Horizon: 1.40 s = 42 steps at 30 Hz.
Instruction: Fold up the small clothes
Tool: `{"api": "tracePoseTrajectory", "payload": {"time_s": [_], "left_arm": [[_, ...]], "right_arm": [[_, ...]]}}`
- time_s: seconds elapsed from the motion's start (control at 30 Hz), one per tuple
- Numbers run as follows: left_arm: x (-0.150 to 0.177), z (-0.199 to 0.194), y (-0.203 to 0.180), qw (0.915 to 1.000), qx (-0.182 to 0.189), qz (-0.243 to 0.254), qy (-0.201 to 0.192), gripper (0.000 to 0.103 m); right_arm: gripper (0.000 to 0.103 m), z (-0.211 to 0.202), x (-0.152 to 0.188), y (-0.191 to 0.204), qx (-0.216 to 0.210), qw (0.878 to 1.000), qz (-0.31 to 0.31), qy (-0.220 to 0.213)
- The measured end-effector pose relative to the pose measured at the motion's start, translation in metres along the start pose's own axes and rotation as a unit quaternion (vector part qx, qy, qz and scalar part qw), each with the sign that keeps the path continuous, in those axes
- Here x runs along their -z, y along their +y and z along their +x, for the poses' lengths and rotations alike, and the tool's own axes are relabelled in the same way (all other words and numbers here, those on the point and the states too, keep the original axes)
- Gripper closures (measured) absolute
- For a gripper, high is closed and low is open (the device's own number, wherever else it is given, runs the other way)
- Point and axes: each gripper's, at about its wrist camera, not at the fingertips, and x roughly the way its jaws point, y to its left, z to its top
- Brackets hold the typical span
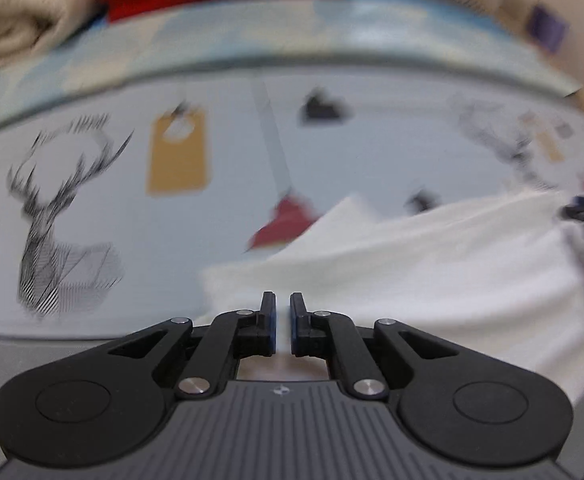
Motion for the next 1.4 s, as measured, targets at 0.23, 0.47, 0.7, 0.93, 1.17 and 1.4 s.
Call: {"api": "tracePoseTrajectory", "payload": {"time_s": [0.23, 0.47, 0.7, 0.93, 1.17, 1.4], "left_arm": [[0.036, 0.02, -0.025, 0.9916, 0.006, 0.082, 0.1, 0.072], [0.039, -0.04, -0.021, 0.999, 0.018, 0.025, 0.032, 0.069], [0.061, -0.132, -0.026, 0.9984, 0.017, 0.022, -0.05, 0.062], [0.098, -0.164, 0.006, 0.9927, 0.013, -0.076, -0.093, 0.063], [0.111, -0.165, 0.038, 0.9922, -0.04, -0.091, -0.075, 0.063], [0.12, -0.16, 0.052, 0.9923, -0.059, -0.09, -0.06, 0.063]], "right_arm": [[0.064, -0.044, 0.015, -0.019, -0.029, 0.998, 0.047, -0.016], [0.064, -0.106, 0.032, 0.003, -0.057, 0.996, 0.054, -0.046], [0.064, -0.183, 0.043, 0.061, -0.103, 0.986, 0.051, -0.12], [0.088, -0.219, 0.064, 0.141, -0.133, 0.977, 0.052, -0.16], [0.087, -0.199, 0.086, 0.225, -0.132, 0.981, -0.045, -0.135], [0.083, -0.185, 0.108, 0.292, -0.148, 0.97, -0.157, -0.116]]}}
